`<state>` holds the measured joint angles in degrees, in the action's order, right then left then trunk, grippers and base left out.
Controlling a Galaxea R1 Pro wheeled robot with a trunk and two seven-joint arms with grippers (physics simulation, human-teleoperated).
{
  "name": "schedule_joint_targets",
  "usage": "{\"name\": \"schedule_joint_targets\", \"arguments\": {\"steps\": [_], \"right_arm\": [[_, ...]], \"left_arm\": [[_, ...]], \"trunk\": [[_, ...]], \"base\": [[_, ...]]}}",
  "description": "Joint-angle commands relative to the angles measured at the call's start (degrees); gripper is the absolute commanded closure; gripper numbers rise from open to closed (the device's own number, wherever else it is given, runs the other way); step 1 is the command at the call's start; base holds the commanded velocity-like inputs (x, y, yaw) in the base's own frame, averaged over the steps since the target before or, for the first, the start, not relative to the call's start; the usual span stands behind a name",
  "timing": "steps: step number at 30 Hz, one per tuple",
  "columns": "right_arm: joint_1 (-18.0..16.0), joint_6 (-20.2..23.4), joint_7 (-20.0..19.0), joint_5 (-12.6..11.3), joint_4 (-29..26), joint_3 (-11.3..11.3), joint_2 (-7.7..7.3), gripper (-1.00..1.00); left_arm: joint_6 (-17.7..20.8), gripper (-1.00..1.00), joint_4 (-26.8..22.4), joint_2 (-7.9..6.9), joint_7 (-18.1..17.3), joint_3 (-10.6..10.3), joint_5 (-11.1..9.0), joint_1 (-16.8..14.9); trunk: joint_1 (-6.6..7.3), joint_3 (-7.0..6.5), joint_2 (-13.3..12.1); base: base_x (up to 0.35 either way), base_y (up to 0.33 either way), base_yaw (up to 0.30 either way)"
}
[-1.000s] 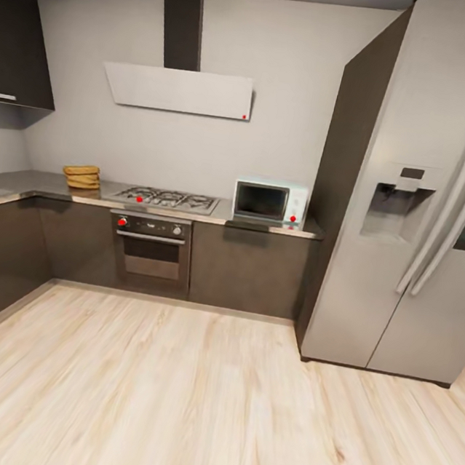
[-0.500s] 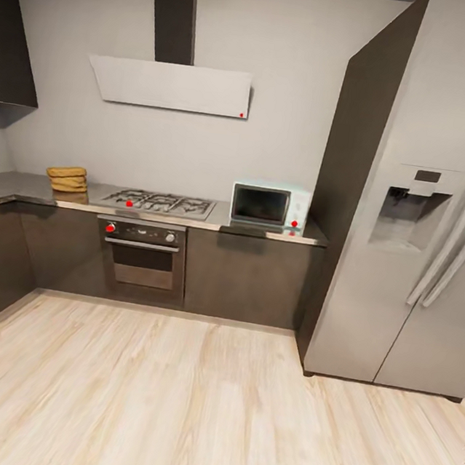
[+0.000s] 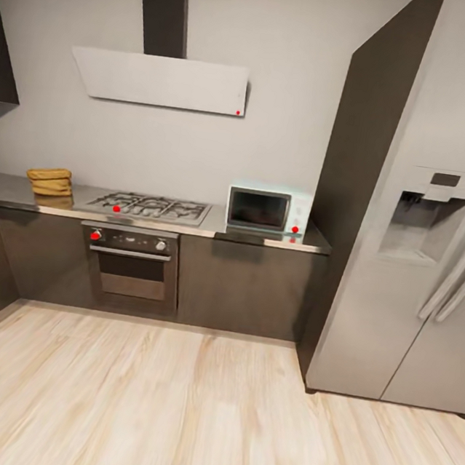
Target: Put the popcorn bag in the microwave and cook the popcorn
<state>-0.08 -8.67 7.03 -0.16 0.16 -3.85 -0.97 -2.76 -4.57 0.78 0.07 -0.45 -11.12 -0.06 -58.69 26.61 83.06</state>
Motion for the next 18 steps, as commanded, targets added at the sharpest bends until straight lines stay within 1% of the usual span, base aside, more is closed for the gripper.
{"name": "schedule_joint_targets", "arguments": {"steps": [1, 18], "right_arm": [[-0.01, -0.29, 0.00, -0.01, 0.02, -0.37, 0.00, -1.00], [-0.01, -0.24, 0.00, -0.01, 0.02, -0.37, 0.00, -1.00]], "left_arm": [[-0.14, -1.00, -0.01, 0.01, 0.01, -0.08, -0.39, -0.01], [-0.28, -1.00, -0.01, 0.36, 0.01, -0.11, -0.13, 0.01]], "trunk": [[-0.03, 0.04, 0.02], [-0.03, 0.04, 0.02]], "base": [[0.326, 0.000, 0.000], [0.326, 0.000, 0.000]]}}
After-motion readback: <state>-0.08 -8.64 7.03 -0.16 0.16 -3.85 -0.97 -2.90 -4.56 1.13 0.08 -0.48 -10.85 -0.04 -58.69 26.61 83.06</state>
